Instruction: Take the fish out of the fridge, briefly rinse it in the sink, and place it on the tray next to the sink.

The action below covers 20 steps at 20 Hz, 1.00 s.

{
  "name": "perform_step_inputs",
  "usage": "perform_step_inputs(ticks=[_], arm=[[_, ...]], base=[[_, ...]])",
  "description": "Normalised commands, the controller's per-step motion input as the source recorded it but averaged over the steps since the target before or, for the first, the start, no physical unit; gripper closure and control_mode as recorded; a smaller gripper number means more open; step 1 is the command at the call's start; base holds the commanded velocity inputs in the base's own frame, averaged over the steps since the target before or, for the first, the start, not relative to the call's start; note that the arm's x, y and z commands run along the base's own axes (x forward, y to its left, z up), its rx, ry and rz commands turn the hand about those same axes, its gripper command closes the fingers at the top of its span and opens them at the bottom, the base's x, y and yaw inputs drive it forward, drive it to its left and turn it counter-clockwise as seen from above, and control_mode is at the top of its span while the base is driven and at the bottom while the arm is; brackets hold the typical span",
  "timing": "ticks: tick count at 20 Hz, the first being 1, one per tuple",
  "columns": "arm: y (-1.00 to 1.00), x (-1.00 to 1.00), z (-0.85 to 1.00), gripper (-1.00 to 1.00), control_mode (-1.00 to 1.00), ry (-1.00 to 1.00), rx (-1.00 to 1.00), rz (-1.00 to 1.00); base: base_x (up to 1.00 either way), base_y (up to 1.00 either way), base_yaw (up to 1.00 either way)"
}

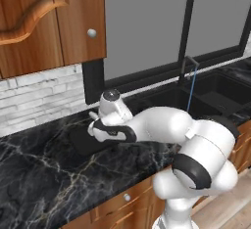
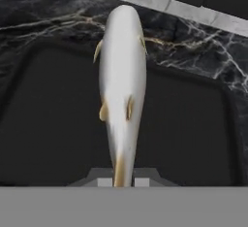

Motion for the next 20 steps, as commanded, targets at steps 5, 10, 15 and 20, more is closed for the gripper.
perform_step_inputs(ticks=[5,10,15,20], arm=[[-0.07,0.59,-0.27,1.00,-1.00,0.07,0.00,-0.01],[-0.01,0.32,-0.65,1.00,-1.00,0.03,0.00,0.00],[0.00,0.59,-0.33,1.00,-1.00,0.00,0.00,-0.01],[0.00,0.28,-0.07,-1.00,-1.00,0.00,0.00,0.00]], base=[[0.00,0.00,0.00],[0.00,0.00,0.00],[0.00,0.00,0.00],[0.00,0.00,0.00]])
